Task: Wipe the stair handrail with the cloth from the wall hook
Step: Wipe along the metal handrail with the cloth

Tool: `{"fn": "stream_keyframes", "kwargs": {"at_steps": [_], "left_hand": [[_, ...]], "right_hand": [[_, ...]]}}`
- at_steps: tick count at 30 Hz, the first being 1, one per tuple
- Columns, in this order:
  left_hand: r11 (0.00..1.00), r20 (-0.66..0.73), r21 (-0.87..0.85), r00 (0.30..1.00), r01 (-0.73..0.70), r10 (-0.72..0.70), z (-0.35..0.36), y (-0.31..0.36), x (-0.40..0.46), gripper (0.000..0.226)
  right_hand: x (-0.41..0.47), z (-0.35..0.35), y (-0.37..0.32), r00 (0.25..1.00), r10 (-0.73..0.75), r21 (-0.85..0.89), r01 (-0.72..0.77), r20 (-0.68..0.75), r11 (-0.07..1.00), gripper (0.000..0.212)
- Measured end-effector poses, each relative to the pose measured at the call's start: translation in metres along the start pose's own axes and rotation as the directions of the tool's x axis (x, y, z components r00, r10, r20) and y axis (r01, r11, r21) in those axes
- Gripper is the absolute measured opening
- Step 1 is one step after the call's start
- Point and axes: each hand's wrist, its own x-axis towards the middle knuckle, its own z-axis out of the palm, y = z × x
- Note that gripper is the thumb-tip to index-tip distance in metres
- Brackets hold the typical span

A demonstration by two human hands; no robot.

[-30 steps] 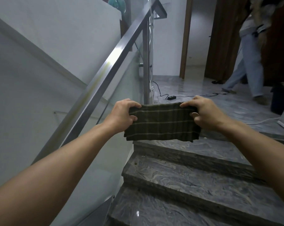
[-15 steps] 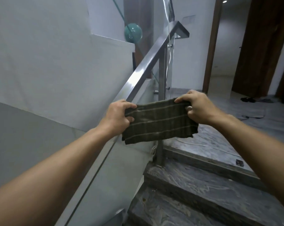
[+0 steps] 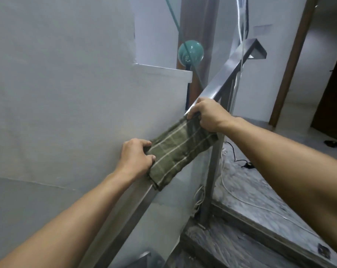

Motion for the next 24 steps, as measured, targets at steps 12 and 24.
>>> {"fn": "stream_keyframes", "kwargs": {"at_steps": [12,24], "left_hand": [[0.933,0.065,0.123,0.941,-0.337,0.332,0.039,0.030,0.014,0.049],[0.939,0.218,0.274,0.964,-0.208,0.150,0.076,0.028,0.013,0.074]], "right_hand": [[0.060,0.014,0.021,0.954,-0.290,-0.406,0.236,-0.075,0.883,0.011],[0.021,0.015,0.059,0.884,-0.261,-0.398,0.416,0.388,0.818,0.080]]}}
